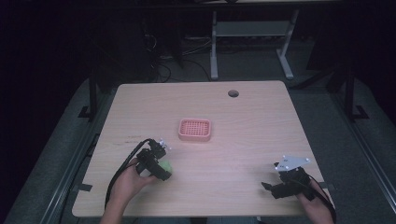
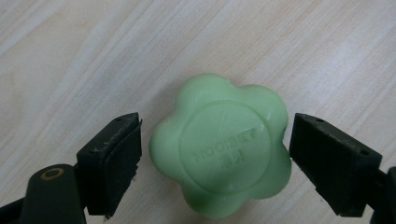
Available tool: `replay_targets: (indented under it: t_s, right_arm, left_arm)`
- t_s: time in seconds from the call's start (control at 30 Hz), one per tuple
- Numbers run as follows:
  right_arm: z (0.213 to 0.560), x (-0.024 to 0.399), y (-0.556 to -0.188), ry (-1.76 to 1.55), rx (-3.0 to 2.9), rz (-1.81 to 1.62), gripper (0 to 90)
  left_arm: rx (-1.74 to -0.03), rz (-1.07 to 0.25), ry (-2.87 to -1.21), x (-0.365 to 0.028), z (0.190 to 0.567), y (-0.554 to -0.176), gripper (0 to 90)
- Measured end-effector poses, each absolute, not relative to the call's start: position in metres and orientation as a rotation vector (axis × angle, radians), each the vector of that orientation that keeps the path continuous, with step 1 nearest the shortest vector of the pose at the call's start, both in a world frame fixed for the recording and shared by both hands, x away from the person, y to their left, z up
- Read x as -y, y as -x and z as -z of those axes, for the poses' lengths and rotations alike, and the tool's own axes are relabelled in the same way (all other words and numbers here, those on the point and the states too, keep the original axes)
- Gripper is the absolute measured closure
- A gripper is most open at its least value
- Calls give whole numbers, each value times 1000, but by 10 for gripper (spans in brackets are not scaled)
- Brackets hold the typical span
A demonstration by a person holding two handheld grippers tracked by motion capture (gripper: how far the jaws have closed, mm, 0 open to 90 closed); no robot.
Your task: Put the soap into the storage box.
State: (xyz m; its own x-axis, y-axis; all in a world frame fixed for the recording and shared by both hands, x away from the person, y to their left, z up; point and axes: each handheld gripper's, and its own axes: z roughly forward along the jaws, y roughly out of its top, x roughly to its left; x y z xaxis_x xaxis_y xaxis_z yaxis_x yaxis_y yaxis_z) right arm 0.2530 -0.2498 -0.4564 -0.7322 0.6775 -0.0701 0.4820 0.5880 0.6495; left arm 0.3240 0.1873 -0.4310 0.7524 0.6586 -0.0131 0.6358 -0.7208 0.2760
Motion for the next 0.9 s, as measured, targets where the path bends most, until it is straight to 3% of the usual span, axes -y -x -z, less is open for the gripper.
replay_targets:
  t_s: [0.9]
  right_arm:
    - [456, 251, -253, -945, -2507, -891, 140]
  left_arm:
    - [-1031, -106, -2713, -183, 440, -325, 254]
